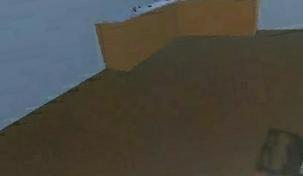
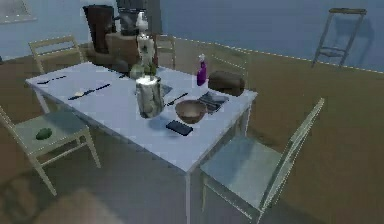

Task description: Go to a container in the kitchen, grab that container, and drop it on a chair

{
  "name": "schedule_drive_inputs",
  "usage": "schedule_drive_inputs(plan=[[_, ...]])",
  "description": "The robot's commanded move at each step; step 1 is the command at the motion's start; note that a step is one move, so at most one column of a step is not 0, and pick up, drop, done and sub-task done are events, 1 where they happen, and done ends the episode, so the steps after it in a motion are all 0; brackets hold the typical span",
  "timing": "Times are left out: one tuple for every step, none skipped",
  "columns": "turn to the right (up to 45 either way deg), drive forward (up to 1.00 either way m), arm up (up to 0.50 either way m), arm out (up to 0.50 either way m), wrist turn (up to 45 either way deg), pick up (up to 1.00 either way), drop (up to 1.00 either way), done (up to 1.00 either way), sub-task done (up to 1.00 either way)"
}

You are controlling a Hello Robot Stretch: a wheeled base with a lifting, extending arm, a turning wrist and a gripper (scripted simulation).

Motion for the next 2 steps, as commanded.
schedule_drive_inputs(plan=[[24.0,0.00,0.00,0.00,0.0,0.00,0.00,0.00,0.00],[0.0,0.80,0.00,0.00,0.0,0.00,0.00,0.00,0.00]])
